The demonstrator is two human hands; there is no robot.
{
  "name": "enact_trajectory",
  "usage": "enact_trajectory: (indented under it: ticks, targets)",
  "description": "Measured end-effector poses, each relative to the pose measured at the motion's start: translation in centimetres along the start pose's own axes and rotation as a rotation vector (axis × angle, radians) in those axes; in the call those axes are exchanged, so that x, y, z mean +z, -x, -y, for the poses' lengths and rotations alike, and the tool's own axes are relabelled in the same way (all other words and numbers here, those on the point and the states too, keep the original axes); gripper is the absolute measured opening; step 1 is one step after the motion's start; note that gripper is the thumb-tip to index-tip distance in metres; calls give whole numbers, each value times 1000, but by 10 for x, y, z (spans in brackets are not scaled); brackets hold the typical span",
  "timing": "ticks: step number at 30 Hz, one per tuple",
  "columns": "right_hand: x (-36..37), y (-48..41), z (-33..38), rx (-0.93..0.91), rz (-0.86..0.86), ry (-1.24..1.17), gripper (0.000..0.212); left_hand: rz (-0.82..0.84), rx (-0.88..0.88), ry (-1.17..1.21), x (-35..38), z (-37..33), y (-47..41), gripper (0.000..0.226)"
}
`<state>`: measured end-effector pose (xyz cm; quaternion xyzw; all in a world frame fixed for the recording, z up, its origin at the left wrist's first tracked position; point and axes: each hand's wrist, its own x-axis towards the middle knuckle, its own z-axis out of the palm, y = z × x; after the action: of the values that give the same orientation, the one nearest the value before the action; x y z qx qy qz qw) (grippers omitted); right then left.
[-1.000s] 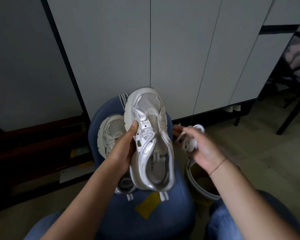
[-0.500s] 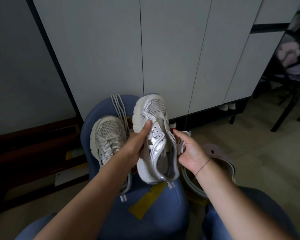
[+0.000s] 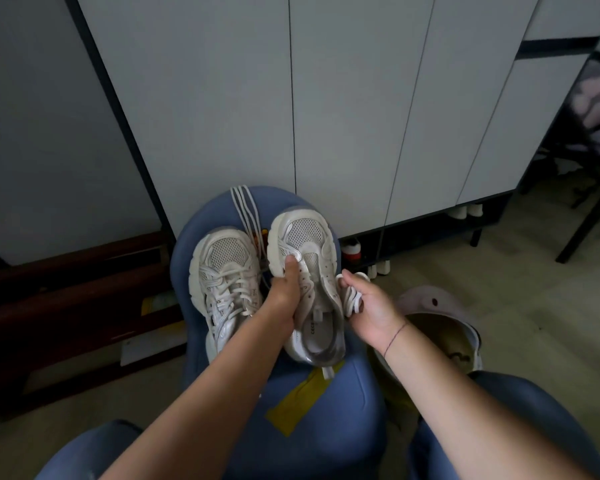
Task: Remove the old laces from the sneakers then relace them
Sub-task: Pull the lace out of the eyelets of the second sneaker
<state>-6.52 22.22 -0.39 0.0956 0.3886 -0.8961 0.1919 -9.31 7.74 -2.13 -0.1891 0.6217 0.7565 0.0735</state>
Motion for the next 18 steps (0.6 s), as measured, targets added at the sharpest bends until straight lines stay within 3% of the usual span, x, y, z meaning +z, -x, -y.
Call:
enact_trajectory:
  ticks: [3,5,7,10,15,18]
  targets:
    - [2,2,-6,12,5,7,14,-31,-47,-22,-1,-13,21,86]
    - [4,3,-11,24,-10,39,18,-59,-80,-36,-2,-14,22,72]
    - [6,3,-15,34,-29,41,22,-50,-91,-9,-3,-10,16,77]
    - [7,1,-17,30,-29,25,22,-45,-72,-84,-2,1,3,127]
    - [10,4,-13,7,-3,24,25,-2,17,-243,-3,-8,25,83]
    - [11,3,-10,21,-31,24,24,30,39,-199,-9,-8,17,79]
